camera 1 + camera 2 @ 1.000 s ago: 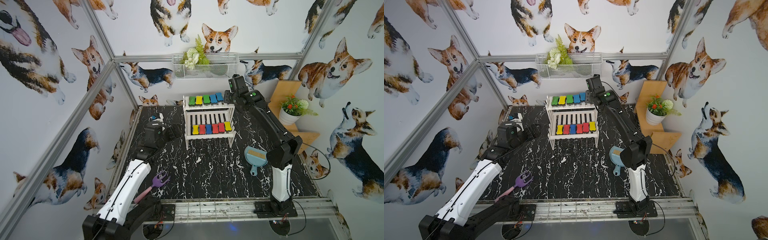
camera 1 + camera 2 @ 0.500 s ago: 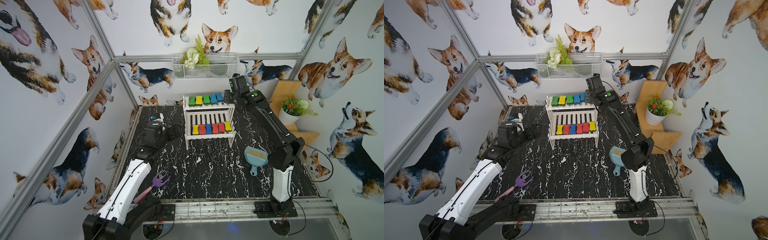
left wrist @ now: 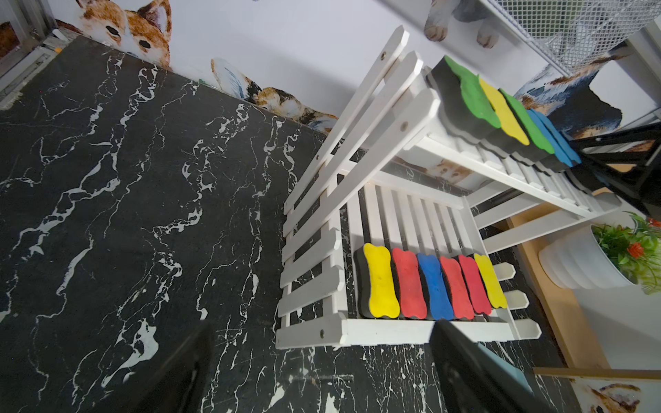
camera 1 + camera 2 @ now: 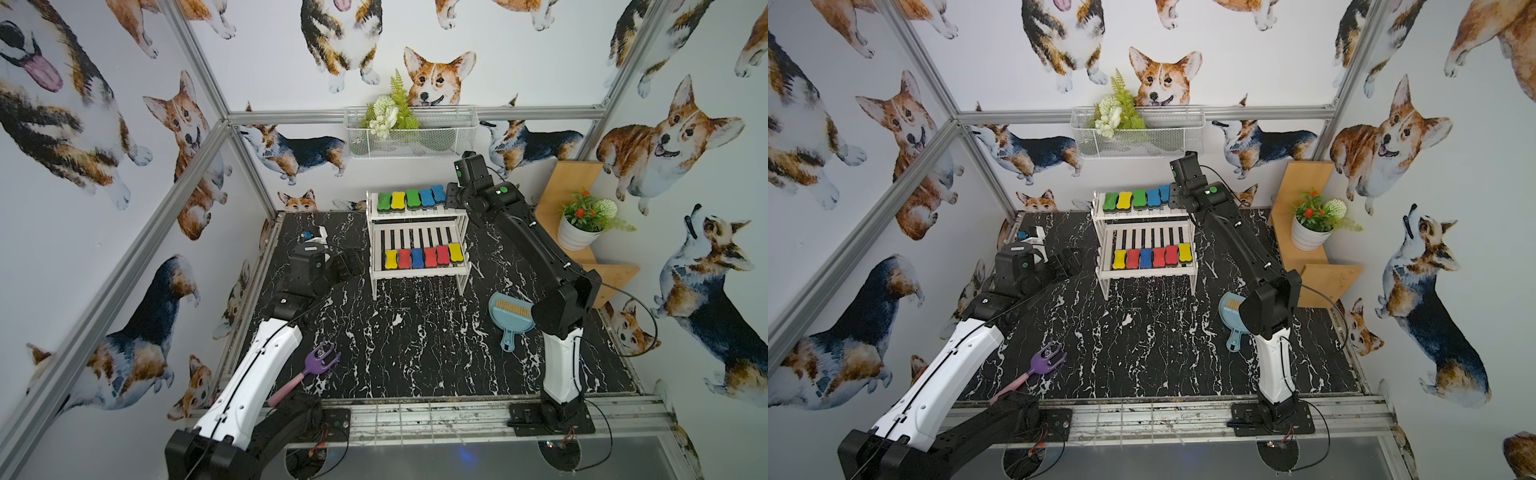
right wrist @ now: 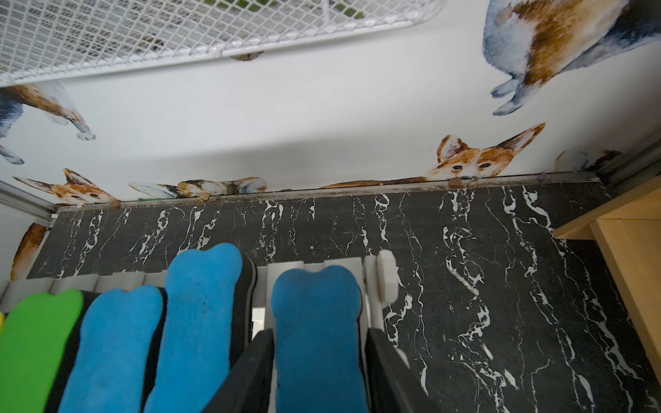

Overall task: Remove the whiteboard erasers from the shelf
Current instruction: Pick up the whiteboard eraser from the shelf.

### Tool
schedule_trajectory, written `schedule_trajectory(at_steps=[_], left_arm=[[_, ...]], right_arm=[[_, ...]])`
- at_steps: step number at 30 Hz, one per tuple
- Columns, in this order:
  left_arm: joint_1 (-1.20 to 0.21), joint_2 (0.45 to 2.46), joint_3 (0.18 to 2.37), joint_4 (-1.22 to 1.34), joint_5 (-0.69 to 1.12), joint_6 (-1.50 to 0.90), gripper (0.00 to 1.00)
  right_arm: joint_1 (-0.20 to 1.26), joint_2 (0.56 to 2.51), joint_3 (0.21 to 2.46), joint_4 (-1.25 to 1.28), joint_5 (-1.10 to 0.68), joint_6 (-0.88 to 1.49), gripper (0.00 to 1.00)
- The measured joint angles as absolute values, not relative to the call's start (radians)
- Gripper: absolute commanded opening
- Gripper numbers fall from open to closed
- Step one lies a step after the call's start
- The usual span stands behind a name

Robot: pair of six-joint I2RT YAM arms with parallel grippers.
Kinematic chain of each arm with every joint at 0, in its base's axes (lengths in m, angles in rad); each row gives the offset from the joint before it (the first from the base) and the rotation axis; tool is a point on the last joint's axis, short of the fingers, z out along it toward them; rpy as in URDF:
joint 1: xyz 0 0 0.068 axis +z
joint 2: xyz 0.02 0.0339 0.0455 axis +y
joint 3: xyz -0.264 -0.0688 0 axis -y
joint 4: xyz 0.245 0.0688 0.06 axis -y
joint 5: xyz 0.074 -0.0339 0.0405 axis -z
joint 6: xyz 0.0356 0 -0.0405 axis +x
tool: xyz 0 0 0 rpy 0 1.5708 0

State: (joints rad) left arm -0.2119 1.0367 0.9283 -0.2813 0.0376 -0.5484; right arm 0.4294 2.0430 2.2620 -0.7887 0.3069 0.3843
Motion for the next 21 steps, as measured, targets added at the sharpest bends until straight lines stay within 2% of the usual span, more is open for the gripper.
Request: schedule_trajectory(at_steps=[7,21], left_arm=[[-0.212,1.036,0.921,-0.282,0.034,-0.548,1.0],[-0.212,1.033,0.921,-0.282,0.033,-0.549,1.0]], right_arm=[[0.44,2.05,2.268,-0.782,0.326,0.387,0.33],[0.45,1.898,2.18,-0.752,0.287,0.391,0.31]])
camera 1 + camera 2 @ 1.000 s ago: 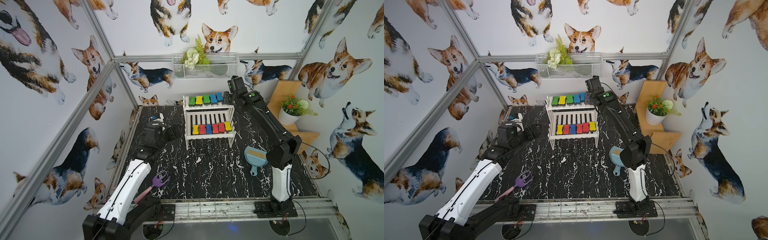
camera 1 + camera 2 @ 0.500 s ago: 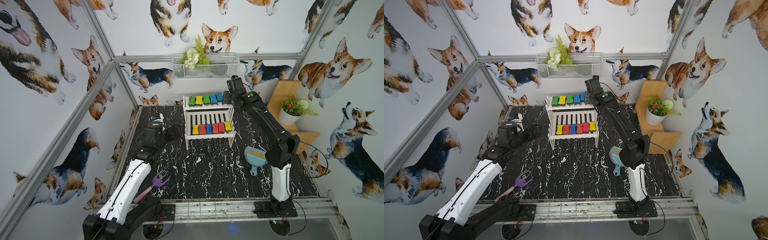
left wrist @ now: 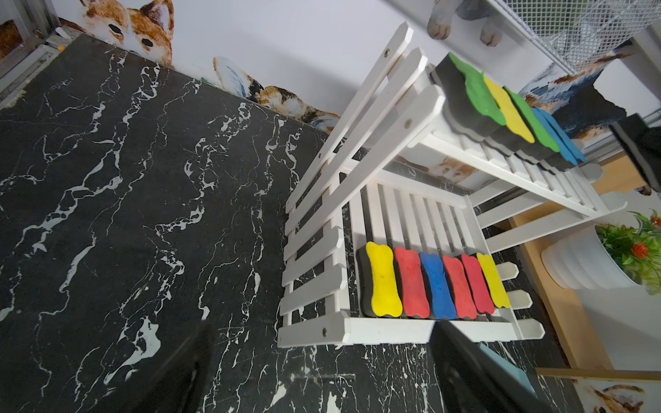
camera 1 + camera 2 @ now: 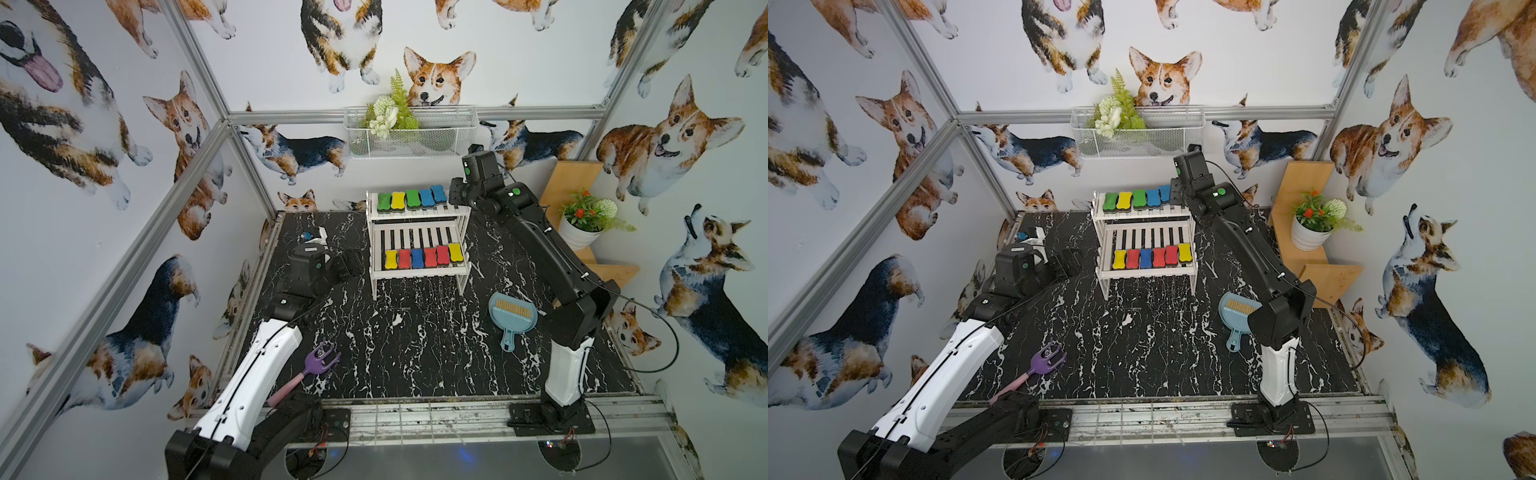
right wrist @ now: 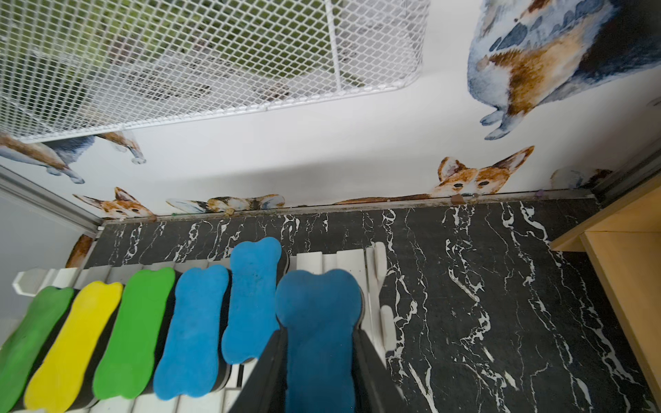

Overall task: Remove the whiteboard erasers from the shelf
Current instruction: Pick up the whiteboard eraser from the shelf, then place the whiteboard eraser at the center of the board.

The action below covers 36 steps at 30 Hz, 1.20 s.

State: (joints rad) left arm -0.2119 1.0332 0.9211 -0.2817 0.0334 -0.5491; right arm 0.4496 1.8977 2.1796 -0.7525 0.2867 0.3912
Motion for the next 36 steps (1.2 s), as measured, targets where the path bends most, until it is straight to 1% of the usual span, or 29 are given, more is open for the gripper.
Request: schedule_trajectory(at_steps=[4,11,15,23,28,32,36], left_arm=[[-0.212,1.034,0.923,-0.281,0.034,-0.553,1.0],[-0.212,1.034,0.928,-0.282,0.035,-0.552,1.0],[-0.212,1.034,0.928,-0.282,0.035,-0.552,1.0],[-0.212,1.043,0.928,-0.281,0.041,-0.556,1.0],[-0.212,1.045,0.928,-0.281,0.041,-0.556,1.0],[-0.212,1.047,0.928,-0.282,0.037,-0.556,1.0],[-0.212,1.05,0.928,-0.282,0.034,-0.556,1.0]], right_arm=[[0.458,1.792,2.022,-0.713,0.264,0.41,0.31],[0.516,1.446,1.539,-0.58,0.193,0.471,0.31],[0.554,1.268,1.308,-0.519,0.172,0.527,0.31],[0.676,1.01,0.956,-0.467,0.159,0.642,0.31],[0.768,0.96,0.708,-0.392,0.184,0.708,0.31],[0.798,0.991,0.537,-0.283,0.215,0.77,0.31],[0.812,1.057,0.455,-0.139,0.265,0.812,0.31]])
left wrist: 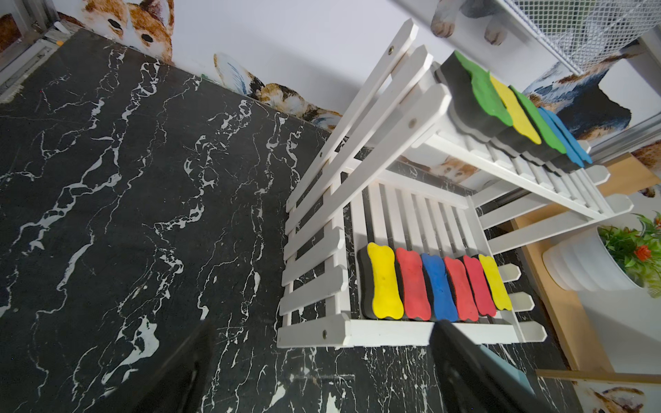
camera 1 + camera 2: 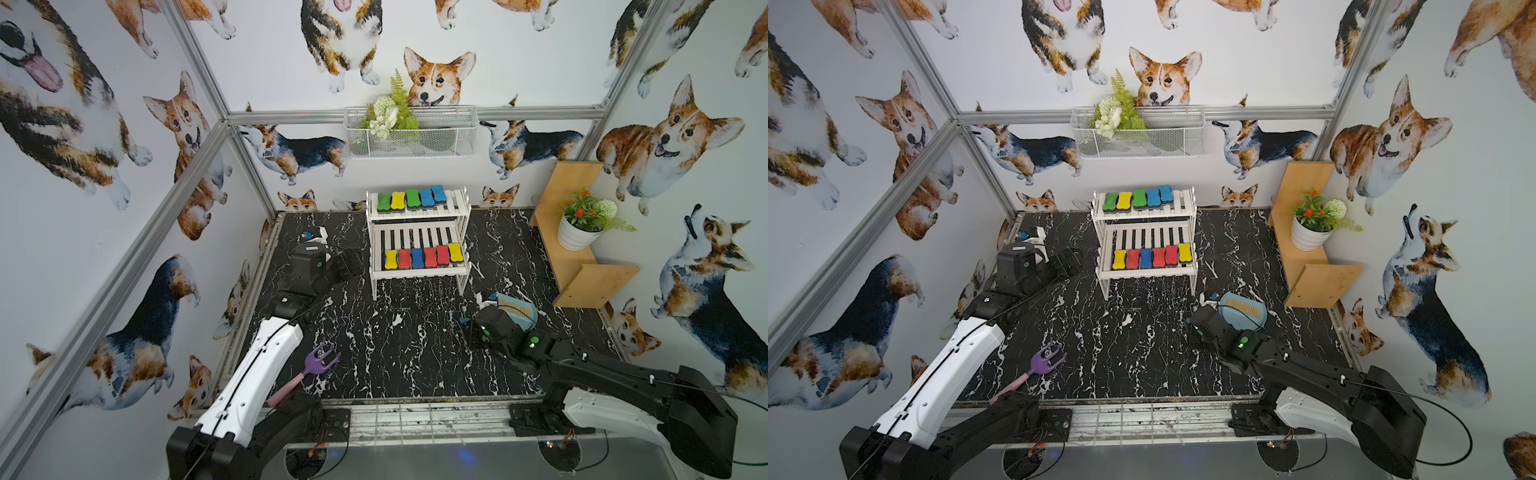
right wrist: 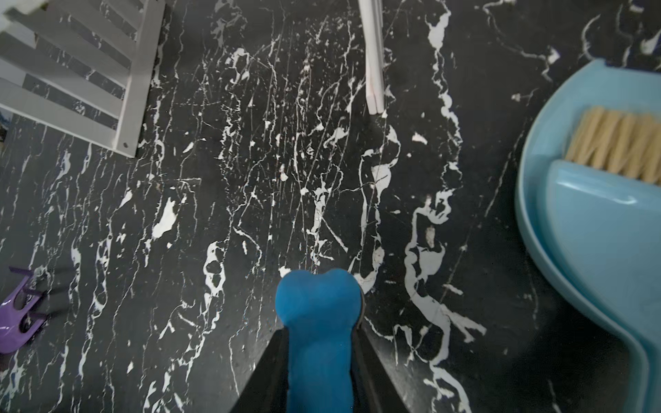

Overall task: Remove the whiteboard erasers from the shelf
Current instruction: Place the whiteboard eraser at the center of the board.

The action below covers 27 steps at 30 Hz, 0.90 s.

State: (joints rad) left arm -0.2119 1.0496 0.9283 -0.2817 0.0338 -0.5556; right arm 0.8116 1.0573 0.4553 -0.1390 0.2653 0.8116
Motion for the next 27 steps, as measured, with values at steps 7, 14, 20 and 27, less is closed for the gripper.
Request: schedule_trajectory(at_steps=[7,14,20,27], left_arm=[[-0.212,1.061,0.928,-0.282,0.035,-0.561,1.0],[-0.212,1.065,0.926,-0.282,0.042,-0.563,0.99],[-0.212,1.07,0.923,-0.281,0.05,-0.563,1.0],[-0.212,1.075,0.912,-0.281,0.057,-0.563,1.0]], right_arm=[[0.811,1.246,0.473,0.027,0.355,0.83,0.31],[0.811,1.384,0.517,0.098,0.397,0.831,0.32],[0.811,1.444,0.527,0.135,0.395,0.826,0.33],[0.81,1.496,0.528,0.191,0.395,0.808,0.42]])
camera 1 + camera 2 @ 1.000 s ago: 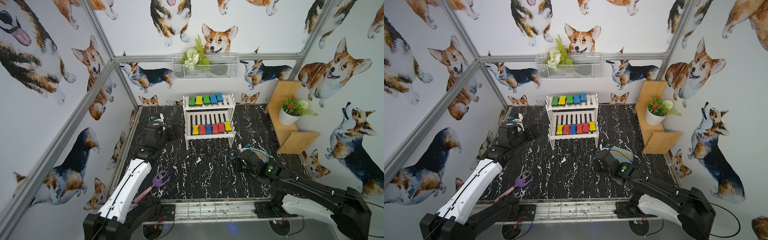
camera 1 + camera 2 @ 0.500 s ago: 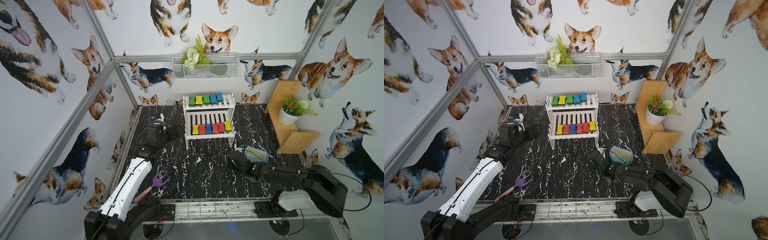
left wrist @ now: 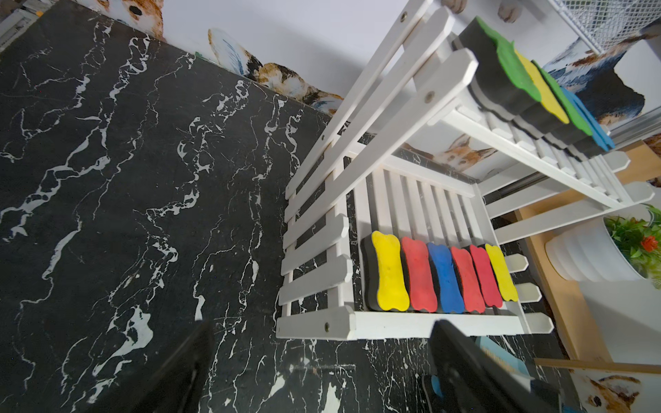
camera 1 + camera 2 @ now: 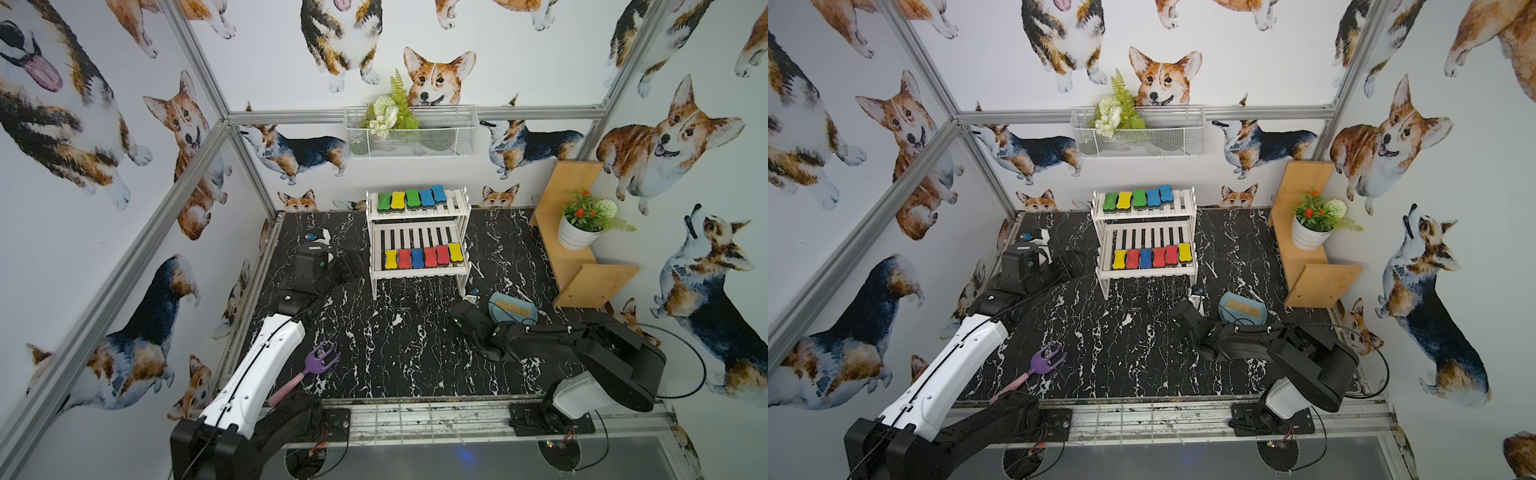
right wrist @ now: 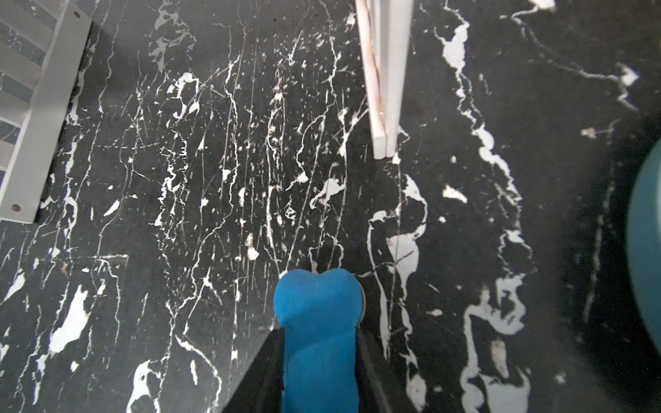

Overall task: Remove the whiteboard erasers from the shelf
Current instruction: Place the whiteboard eraser at the center of the board.

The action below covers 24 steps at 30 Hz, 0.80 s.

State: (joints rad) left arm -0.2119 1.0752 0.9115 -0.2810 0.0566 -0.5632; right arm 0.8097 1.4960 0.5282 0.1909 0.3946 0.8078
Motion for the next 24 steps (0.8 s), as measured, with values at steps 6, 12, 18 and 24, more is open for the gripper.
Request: schedule_trajectory(at_steps=[6,12,18,24], left_arm=[[-0.212,1.079,0.91,-0.281,0.06,-0.562,1.0],[-0.212,1.081,0.909,-0.281,0.062,-0.562,1.0],[-0.212,1.084,0.91,-0.281,0.077,-0.562,1.0],[-0.212,1.081,0.91,-0.281,0.087,-0.563,1.0]], right_arm=[[0.809,1.502,0.531,0.193,0.391,0.797,0.56],[0.81,1.468,0.536,0.19,0.394,0.779,0.79],[0.809,1.404,0.555,0.165,0.394,0.759,0.8],[0.809,1.33,0.601,0.072,0.38,0.725,0.8]])
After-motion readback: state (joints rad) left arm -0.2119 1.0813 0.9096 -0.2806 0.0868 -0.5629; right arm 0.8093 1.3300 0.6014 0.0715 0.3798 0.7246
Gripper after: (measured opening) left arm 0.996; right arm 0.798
